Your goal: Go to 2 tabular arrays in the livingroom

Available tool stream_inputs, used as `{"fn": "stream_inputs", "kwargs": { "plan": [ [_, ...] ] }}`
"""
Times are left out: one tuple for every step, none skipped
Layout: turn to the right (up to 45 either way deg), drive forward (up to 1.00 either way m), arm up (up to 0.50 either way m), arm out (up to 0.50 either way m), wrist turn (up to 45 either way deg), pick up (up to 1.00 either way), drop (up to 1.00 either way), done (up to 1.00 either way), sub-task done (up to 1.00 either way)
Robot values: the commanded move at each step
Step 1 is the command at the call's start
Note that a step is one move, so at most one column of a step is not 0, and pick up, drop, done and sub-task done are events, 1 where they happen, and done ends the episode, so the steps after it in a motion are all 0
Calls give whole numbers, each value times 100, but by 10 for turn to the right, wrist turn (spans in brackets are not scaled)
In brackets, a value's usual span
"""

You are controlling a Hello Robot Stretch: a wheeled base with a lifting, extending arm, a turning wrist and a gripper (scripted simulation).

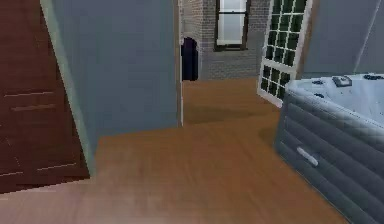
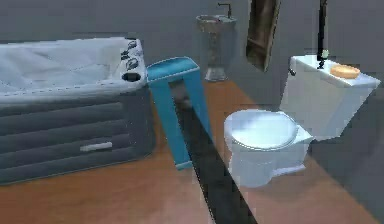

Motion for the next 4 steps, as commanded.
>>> {"fn": "stream_inputs", "kwargs": {
  "plan": [
    [300,0,0,0,0,0,0,0,0],
    [0,20,0,0,0,0,0,0,0],
    [-450,0,0,0,0,0,0,0,0],
    [-450,0,0,0,0,0,0,0,0]
  ]
}}
